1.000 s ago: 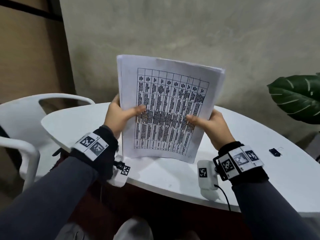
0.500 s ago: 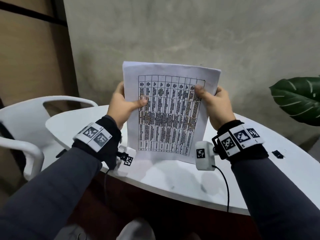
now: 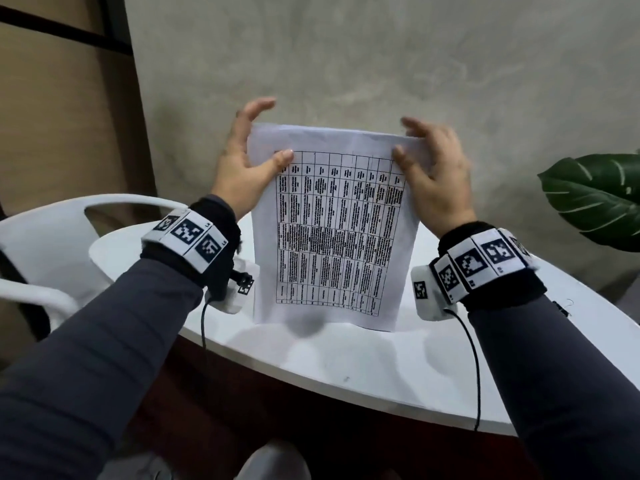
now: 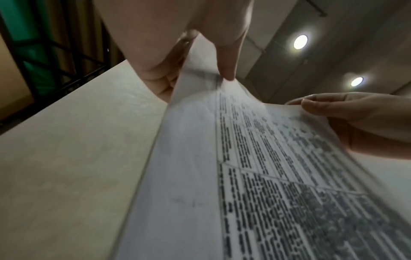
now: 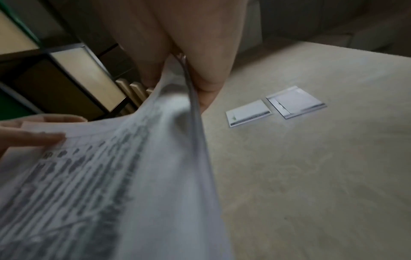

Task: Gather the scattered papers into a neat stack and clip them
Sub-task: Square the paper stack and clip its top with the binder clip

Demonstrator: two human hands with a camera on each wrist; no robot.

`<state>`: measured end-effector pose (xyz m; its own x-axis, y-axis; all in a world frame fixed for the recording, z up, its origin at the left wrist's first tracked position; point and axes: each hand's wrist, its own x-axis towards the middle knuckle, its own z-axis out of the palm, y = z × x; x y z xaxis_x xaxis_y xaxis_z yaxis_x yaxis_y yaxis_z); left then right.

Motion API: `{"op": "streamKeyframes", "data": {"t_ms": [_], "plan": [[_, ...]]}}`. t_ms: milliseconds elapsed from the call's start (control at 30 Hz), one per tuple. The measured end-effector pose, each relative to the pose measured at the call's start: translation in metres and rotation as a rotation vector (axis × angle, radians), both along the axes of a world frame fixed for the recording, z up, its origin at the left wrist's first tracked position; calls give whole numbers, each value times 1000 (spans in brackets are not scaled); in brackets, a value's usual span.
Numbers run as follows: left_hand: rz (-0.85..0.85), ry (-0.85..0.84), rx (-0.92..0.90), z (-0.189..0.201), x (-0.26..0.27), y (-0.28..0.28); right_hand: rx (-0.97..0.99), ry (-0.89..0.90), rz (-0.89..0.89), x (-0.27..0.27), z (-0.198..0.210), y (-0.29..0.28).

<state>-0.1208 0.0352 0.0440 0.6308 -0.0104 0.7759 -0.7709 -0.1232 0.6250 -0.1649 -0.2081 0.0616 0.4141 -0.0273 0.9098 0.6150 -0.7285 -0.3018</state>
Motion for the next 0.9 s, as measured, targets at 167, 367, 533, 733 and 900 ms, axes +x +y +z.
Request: {"op": "streamKeyframes", "data": {"t_ms": [167,367,533,733,900], "plan": [[15,36,-69,3,2,-6,168,-5,66,5,-6,-3],[175,-47,-76,6,6,-10,444,47,280,-6,-4,3],[177,-106,-146,11,1,-15,565,418,653,-10,-9,-5],[-185,85,-274,6,-10,-7,663,593,697,-9,-15,-1],[-260,380,-195,-13,-11,-9,643,554,562,-8,-12,5]]}}
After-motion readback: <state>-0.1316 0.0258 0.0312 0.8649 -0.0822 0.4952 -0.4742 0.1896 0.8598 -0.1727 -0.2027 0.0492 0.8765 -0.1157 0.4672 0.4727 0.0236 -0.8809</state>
